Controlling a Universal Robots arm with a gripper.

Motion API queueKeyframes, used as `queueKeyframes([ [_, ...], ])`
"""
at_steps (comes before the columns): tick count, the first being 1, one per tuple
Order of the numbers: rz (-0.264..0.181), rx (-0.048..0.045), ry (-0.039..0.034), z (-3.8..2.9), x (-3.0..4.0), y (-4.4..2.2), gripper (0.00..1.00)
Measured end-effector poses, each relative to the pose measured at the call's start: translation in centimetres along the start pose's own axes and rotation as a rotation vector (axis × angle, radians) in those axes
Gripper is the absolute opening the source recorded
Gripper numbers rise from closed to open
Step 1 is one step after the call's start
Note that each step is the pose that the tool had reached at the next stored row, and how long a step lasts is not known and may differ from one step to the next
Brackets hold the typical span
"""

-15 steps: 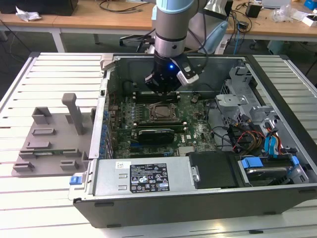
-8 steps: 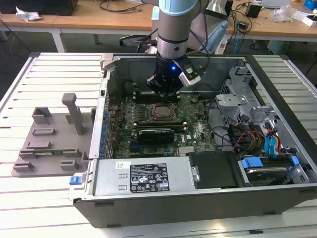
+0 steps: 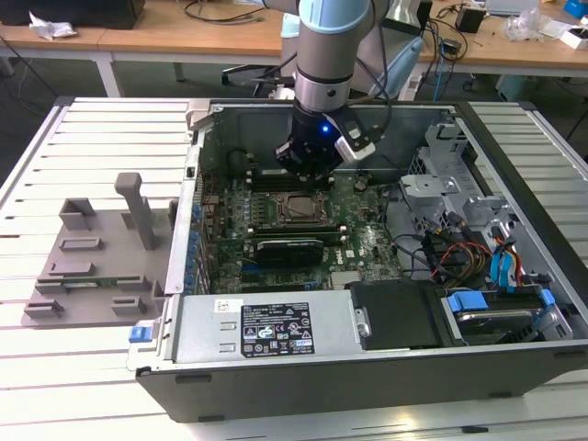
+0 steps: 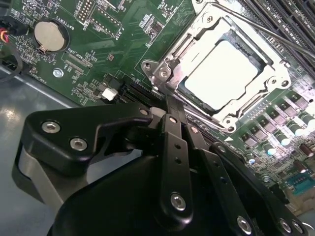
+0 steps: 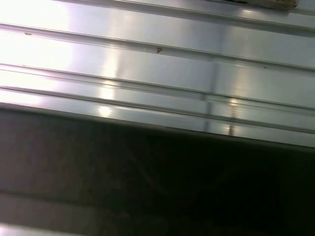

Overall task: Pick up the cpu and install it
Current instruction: 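Install the first cpu locking lever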

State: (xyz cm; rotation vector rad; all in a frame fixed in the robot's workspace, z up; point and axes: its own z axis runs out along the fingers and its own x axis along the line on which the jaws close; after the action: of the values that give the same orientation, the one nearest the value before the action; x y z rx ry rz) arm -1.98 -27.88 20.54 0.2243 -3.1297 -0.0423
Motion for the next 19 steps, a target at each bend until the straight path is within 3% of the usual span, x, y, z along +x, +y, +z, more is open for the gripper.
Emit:
queueKeyframes([
  [6,0.000,-0.0003,-0.0004,0.34,0.00,-0.17,0.11],
  [19,0.000,0.0002,-0.0011,0.20,0.05,-0.45,0.11],
])
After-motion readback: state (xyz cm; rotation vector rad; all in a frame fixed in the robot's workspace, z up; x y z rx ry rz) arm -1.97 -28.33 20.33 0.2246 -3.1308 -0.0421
